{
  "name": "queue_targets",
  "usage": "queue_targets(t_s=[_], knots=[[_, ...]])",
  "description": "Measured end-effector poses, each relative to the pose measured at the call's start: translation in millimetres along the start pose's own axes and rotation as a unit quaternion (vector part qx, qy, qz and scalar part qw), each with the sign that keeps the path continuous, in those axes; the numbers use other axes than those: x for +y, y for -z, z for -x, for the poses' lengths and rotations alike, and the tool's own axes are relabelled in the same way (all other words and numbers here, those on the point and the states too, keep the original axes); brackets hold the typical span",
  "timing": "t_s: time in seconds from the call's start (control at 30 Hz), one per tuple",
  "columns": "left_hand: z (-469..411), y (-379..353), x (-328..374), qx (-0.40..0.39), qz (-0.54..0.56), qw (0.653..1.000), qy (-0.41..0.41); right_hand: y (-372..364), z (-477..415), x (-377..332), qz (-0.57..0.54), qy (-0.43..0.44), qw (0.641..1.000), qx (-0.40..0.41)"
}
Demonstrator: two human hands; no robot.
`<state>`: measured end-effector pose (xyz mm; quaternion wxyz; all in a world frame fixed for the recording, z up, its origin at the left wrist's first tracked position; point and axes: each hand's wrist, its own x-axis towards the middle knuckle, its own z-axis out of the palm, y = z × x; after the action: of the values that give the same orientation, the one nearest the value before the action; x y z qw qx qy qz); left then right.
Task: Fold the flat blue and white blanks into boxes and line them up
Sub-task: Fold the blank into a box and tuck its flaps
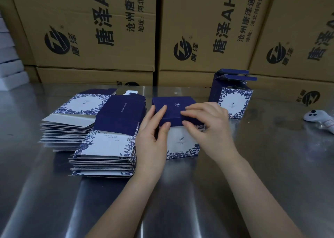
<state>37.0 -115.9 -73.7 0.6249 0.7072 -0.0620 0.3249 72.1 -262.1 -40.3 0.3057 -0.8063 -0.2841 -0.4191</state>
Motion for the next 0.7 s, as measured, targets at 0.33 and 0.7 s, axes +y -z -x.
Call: queue_targets(t_s=[0.33,0.7], knots=[[6,-7,-2,-0.031,-0.097,0.995,-0.010,-9,-2,-14,0.108,0.036,0.994,-0.003],[11,-9,-4,-0.186,-0.212,0.959,-0.011,4,-6,24,0.234,-0.091,0.965,0.073]])
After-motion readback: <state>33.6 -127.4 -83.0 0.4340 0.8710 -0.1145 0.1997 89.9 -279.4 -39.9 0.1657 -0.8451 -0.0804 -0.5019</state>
